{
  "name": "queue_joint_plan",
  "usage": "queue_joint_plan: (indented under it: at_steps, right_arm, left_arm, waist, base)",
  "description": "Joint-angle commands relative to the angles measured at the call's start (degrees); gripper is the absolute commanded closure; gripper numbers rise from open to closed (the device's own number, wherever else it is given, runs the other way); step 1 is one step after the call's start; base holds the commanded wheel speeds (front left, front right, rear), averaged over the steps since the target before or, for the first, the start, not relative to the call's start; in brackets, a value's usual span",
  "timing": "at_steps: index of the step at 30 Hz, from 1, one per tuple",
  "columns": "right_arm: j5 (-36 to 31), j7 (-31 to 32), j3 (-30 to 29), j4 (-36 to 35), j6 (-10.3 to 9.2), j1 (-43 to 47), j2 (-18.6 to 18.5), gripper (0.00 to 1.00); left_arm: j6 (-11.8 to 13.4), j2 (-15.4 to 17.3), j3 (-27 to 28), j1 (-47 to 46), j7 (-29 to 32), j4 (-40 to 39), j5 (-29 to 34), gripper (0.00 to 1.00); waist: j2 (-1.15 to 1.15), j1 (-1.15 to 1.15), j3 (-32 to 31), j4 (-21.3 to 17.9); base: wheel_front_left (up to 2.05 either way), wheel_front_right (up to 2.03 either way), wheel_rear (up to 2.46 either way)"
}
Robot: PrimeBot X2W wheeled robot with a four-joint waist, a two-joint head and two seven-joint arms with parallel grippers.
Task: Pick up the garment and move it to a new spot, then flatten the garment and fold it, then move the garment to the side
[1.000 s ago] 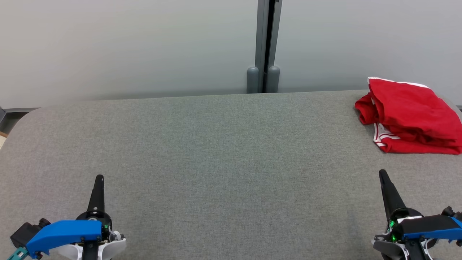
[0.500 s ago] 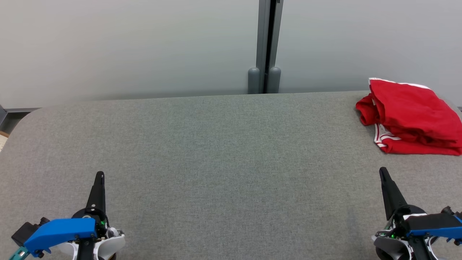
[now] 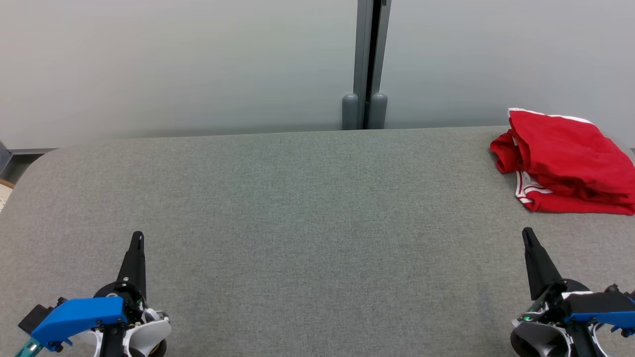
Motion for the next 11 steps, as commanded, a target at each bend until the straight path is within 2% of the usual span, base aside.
queue_joint_plan:
  at_steps: [1, 11]
  right_arm:
    - [1.35, 0.40, -0.24, 0.21, 0.04, -0.65, -0.02, 1.00]
    - [1.64, 0.53, -0.43, 0.29, 0.04, -0.74, 0.14, 1.00]
  left_arm:
    - [-0.66, 0.21, 0.24, -0.84, 0.36, 0.07, -1.28, 1.00]
    - [-0.66, 0.20, 0.26, -0.81, 0.54, 0.08, -1.73, 1.00]
  waist:
    - [0.00, 0.00, -0.02, 0.03]
    - [0.00, 0.00, -0.04, 0.05]
  base:
    - [0.00, 0.00, 0.00]
    - [0.00, 0.00, 0.00]
